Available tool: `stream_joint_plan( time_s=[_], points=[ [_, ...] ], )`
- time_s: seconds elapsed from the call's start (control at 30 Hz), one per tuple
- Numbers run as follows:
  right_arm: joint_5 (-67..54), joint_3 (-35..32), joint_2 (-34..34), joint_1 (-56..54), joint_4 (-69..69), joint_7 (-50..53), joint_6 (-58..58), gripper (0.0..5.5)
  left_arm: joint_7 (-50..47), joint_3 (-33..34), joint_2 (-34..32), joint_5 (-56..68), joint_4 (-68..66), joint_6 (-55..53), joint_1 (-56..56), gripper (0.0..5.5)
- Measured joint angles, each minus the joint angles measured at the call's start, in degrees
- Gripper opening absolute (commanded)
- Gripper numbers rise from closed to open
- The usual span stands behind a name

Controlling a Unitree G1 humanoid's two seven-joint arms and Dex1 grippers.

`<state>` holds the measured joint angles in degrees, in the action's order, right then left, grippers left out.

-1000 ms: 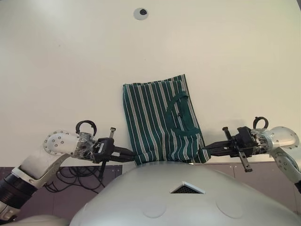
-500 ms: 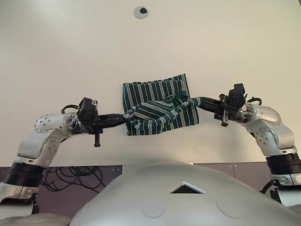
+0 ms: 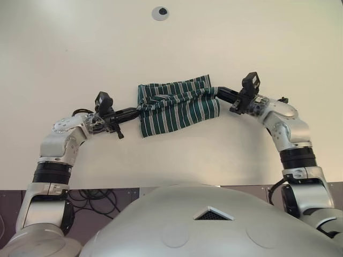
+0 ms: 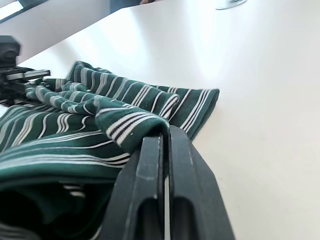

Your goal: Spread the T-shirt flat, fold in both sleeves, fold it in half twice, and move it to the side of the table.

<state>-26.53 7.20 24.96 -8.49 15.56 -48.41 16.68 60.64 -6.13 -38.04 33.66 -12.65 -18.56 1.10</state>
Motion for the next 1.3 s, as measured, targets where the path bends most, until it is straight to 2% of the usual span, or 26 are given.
stream_joint_plan(
  time_s=[0.03, 0.27, 0.4, 0.43, 0.53, 0.67, 0.77, 0.87, 0.97, 1.07, 1.2, 1.3],
  points=[
    [0.2, -0.1, 0.0, -0.5, 0.9, 0.0, 0.1, 0.00, 0.0, 0.2, 0.1, 0.0, 0.3, -0.7, 0.0, 0.30],
    [-0.4, -3.7, -2.6, -3.1, 4.4, 1.4, 2.3, 1.27, -1.7, 4.8, 3.7, 1.5, -3.0, -6.8, -3.3, 1.32],
    [-0.6, -7.4, -7.4, -6.8, 8.2, 4.5, 0.8, 1.98, -2.5, 8.5, 5.6, 1.9, -7.5, -7.4, -5.3, 1.90],
    [-0.6, -9.2, -8.9, -8.3, 10.1, 6.4, -0.7, 2.02, -3.1, 9.6, 6.0, 1.7, -9.1, -7.3, -6.1, 2.06],
    [0.9, -12.0, -9.5, -11.2, 14.3, 10.5, -7.1, 2.02, -9.6, 11.6, 7.3, 1.3, -9.7, -10.5, -8.8, 2.06],
    [5.9, -12.2, -10.9, -11.0, 15.4, 11.0, -19.5, 2.02, -14.7, 15.1, 9.6, 1.9, -10.0, -13.6, -10.2, 2.06],
    [7.8, -9.5, -11.3, -7.4, 8.5, 7.1, -29.5, 2.02, -18.2, 19.0, 12.9, 3.5, -10.1, -13.0, -10.2, 2.06],
    [13.2, -2.2, -13.4, -1.7, 1.2, 4.4, -38.0, 2.02, -20.8, 24.4, 18.7, 4.7, -10.8, -4.6, -10.4, 2.06],
    [24.2, 4.4, -13.3, 0.3, 0.3, 7.8, -43.2, 2.02, -22.2, 28.6, 23.6, 6.4, -13.1, 2.8, -11.8, 2.06],
    [35.8, 10.5, -13.7, 0.9, 4.0, 14.5, -42.3, 2.02, -22.9, 30.0, 28.8, 6.1, -16.9, 10.2, -13.1, 2.06],
    [40.6, 12.3, -15.0, -0.7, 11.8, 22.3, -43.4, 2.02, -21.6, 30.8, 32.4, 5.3, -21.7, 17.8, -15.0, 2.06],
    [40.0, 10.1, -14.0, -2.7, 18.4, 25.9, -48.0, 2.02, -20.6, 31.1, 33.4, 5.2, -23.1, 19.5, -15.7, 2.06]
  ],
)
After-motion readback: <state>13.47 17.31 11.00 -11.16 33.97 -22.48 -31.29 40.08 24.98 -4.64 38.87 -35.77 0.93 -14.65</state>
